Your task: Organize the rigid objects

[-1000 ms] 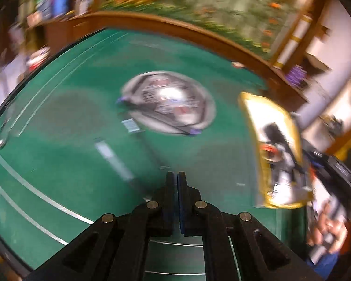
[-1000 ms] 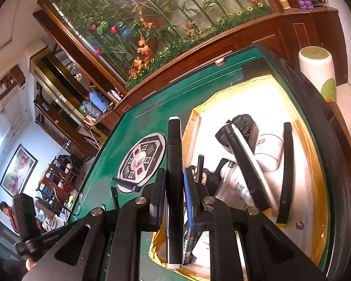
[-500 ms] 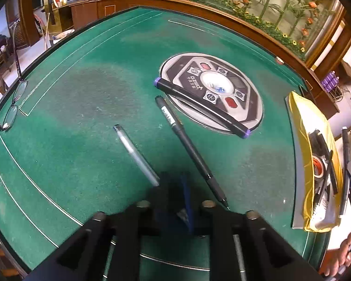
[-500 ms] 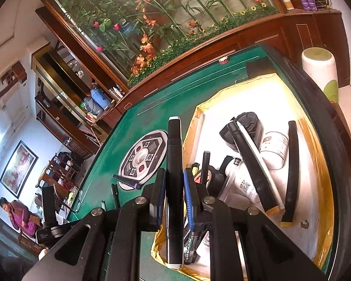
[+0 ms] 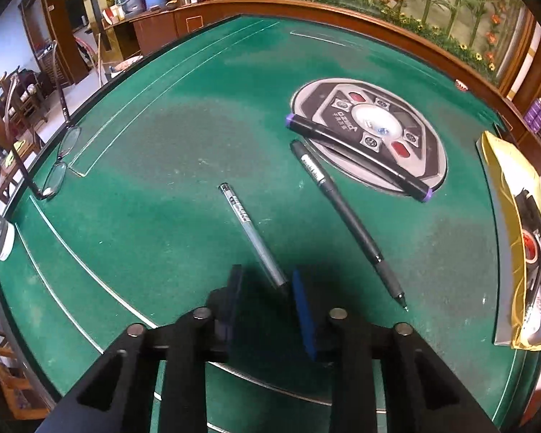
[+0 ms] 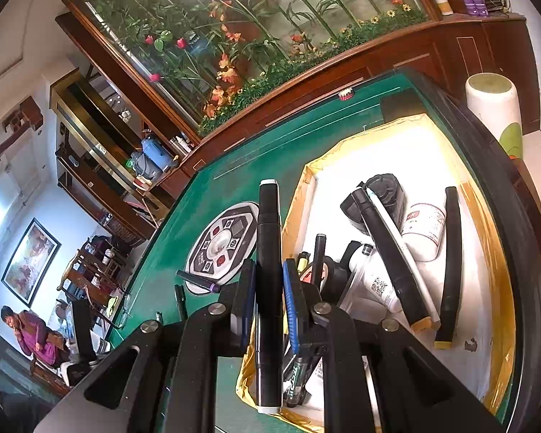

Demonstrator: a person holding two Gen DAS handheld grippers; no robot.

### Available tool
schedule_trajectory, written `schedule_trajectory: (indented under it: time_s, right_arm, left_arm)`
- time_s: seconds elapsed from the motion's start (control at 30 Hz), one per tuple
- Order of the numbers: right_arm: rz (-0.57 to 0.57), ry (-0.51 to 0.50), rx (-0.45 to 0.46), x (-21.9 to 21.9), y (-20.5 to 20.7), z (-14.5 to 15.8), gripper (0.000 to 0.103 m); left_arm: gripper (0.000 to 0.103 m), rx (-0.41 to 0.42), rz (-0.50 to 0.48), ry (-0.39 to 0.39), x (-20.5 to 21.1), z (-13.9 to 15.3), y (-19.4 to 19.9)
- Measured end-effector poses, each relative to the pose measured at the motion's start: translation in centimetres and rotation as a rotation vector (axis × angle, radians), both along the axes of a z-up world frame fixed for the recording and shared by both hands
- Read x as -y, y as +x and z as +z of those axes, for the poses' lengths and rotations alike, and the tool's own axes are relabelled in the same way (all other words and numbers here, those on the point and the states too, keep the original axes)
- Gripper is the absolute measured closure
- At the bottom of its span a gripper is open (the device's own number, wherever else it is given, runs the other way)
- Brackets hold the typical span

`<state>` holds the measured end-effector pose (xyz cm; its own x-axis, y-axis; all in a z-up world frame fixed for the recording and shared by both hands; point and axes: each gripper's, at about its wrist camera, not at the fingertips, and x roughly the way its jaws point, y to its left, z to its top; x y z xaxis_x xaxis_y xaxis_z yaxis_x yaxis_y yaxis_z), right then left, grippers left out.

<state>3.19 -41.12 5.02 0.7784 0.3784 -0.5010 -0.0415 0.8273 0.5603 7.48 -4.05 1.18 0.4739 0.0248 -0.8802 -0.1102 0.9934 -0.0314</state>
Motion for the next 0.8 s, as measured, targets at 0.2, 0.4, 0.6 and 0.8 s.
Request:
schedule_trajectory:
  time_s: [0.2, 0.4, 0.6, 0.8]
  right_arm:
    - [-0.004, 0.005, 0.002, 0.1, -0.2, 0.1, 0.088]
    - [-0.008, 0.005, 0.006, 0.2, -0.2, 0.1, 0.088]
    - [-0.027, 0.007, 0.006, 0.5, -0.5, 0.2, 0.088]
    - [-0.123, -0.013, -0.003, 2.3, -0.9, 0.3, 0.088]
  left_arm:
    - [0.095, 0.035, -0.064, -0.131, -0.1, 0.1, -0.3]
    - [0.095, 0.081, -0.101, -0.197, 0.2, 2.1, -1.4]
    - [0.095, 0.123, -0.162, -0.226, 2.2, 4.7, -2.2]
    - [0.096, 0.14, -0.339, -0.288, 9.1, 7.6, -2.6]
